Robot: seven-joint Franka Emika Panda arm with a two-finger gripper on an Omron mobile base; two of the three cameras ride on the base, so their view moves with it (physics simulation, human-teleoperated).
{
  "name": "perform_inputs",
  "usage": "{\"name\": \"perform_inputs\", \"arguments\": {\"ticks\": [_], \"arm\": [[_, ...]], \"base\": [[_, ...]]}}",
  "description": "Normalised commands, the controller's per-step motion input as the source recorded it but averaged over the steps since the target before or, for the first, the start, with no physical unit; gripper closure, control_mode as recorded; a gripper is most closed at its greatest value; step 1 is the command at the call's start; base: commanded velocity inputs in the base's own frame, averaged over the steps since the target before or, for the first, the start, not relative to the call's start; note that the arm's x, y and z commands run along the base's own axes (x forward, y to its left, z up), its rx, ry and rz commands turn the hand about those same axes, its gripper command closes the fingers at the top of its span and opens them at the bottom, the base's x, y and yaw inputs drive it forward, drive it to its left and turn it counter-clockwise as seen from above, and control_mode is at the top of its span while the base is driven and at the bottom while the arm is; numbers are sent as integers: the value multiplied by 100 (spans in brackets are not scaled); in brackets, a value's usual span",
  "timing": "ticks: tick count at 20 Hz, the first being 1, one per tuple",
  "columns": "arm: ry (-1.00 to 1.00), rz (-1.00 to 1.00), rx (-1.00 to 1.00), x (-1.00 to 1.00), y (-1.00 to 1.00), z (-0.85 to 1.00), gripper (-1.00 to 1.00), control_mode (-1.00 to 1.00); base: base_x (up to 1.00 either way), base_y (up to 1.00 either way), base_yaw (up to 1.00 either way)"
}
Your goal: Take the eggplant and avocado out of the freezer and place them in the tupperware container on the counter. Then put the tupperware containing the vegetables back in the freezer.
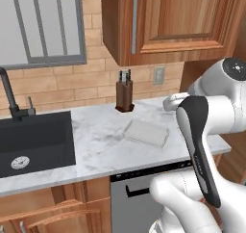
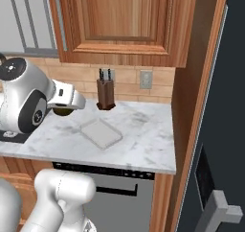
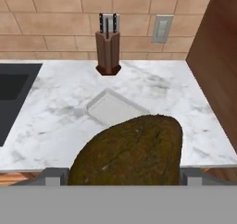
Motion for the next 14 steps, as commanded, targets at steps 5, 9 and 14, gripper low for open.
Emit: {"name": "perform_inputs", "arguments": {"ticks": [5,9,14], "arm": [[0,0,0,0,0,0,100,100],[0,0,0,0,0,0,100,100],[0,0,0,0,0,0,100,100]], "base": [[59,23,-3],[40,14,-2],[9,2,-1]]}}
